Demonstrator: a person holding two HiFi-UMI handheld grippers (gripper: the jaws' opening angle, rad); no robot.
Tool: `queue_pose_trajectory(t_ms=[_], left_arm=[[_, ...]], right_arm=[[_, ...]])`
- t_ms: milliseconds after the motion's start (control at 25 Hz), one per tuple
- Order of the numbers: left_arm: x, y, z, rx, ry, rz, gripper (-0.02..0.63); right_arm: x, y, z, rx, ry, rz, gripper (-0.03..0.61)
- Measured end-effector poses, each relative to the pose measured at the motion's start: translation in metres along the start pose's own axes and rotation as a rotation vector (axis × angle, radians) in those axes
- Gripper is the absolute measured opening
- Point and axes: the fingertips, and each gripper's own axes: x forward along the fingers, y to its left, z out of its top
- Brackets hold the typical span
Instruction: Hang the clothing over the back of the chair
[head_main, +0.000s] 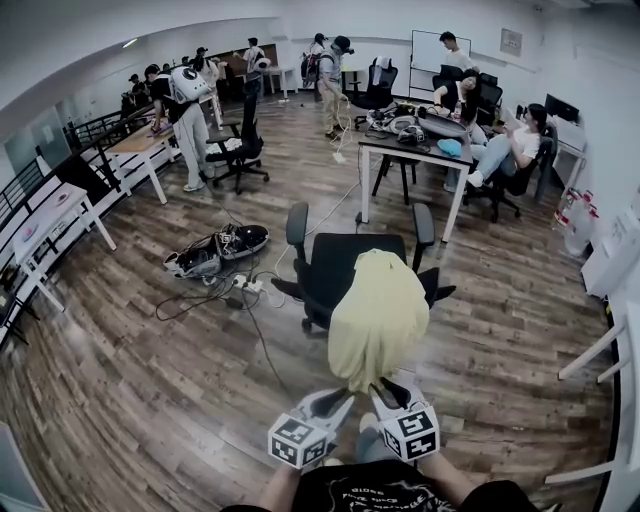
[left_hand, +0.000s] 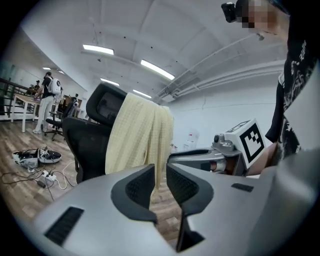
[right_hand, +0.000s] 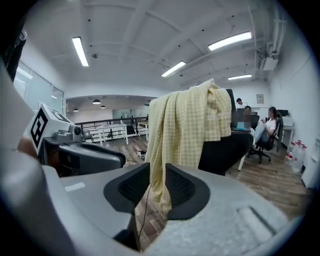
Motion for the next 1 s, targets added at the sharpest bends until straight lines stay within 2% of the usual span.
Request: queue_pose_trajectory(t_ms=[120, 320, 600, 840, 1000], left_arm=[[0.002, -0.002, -0.014, -0.026, 0.034, -0.020, 0.071], [0.003, 0.000, -0.029, -0.027, 0.038, 0.035, 0.052], [0.005, -0.001, -0.036, -0.079, 0.020, 0.102, 0.023], [0.006, -0.015, -0.041, -0.019, 0.055, 0.086, 0.021], [0.006, -0.008, -0.043, -0.040, 0.046, 0.098, 0.020]], right_arm=[[0.002, 0.008, -0.016, 0.013, 0.029, 0.003, 0.079], [0.004, 0.016, -0.042, 0.031, 0.077, -0.013, 0.035], [0.005, 0.015, -0.039, 0.037, 0.063, -0.037, 0.005], [0.004, 0.021, -0.039, 0.014, 0.063, -0.031, 0.005], [0.003, 0.019, -0.045, 0.018, 0.066, -0.047, 0.005]])
